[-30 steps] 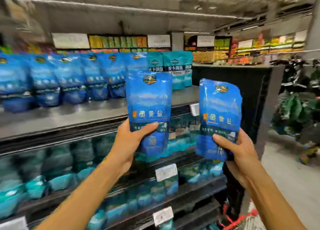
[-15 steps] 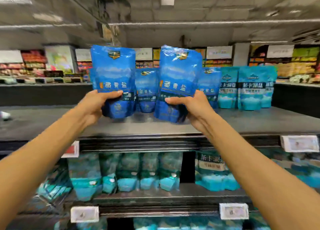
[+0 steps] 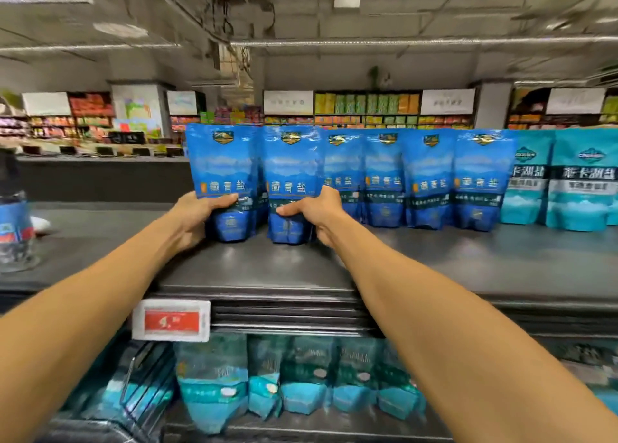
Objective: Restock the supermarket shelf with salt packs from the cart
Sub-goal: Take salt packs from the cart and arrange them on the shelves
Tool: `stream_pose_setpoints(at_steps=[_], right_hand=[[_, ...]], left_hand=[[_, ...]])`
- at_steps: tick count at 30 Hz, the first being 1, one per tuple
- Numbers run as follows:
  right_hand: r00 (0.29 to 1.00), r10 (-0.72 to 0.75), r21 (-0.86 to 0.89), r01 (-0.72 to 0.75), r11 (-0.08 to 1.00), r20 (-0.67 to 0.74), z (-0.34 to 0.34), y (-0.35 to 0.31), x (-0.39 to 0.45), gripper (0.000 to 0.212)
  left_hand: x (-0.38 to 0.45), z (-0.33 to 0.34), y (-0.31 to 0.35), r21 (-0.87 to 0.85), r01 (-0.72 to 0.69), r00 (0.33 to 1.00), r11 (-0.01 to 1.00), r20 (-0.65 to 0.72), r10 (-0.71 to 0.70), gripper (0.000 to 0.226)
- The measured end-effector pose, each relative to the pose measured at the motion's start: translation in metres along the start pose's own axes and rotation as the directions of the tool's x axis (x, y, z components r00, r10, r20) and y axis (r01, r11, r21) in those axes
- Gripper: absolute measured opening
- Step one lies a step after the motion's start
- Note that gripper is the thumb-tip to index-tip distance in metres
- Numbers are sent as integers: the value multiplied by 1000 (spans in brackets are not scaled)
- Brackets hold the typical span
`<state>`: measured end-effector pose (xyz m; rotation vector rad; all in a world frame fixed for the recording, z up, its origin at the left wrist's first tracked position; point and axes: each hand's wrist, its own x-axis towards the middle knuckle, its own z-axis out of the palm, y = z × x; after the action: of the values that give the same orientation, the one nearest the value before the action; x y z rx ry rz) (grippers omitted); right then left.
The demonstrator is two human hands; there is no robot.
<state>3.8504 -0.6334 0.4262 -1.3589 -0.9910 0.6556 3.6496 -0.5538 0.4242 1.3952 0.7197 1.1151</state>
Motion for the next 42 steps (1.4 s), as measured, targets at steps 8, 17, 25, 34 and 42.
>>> stream_pose_setpoints(at_steps=[8,17,25,34,42], right_hand=[[997,-28,-517,58,854,65,-14,-5,0,87],[1000,10,-437,-14,900,-9,-2,-1,17,59],[999,-40,-514,44,856,18,-1,0,13,49],[977,-171,-480,210,852,123,-53,-20,-56,31],[908,-419,-48,420,906,20,-148,-8,-187,5]], left_hand=[[7,-19,14,512,68,997,856,-15,-70,17],[27,-18,8,567,41,999,823,-29,-29,43],[24,-13,9,630,75,996,773,-76,-35,51],[-35,11,20,772,-71,913,632,-204,352,51],[-158,116,4,304,-389,920,869,92,380,8]])
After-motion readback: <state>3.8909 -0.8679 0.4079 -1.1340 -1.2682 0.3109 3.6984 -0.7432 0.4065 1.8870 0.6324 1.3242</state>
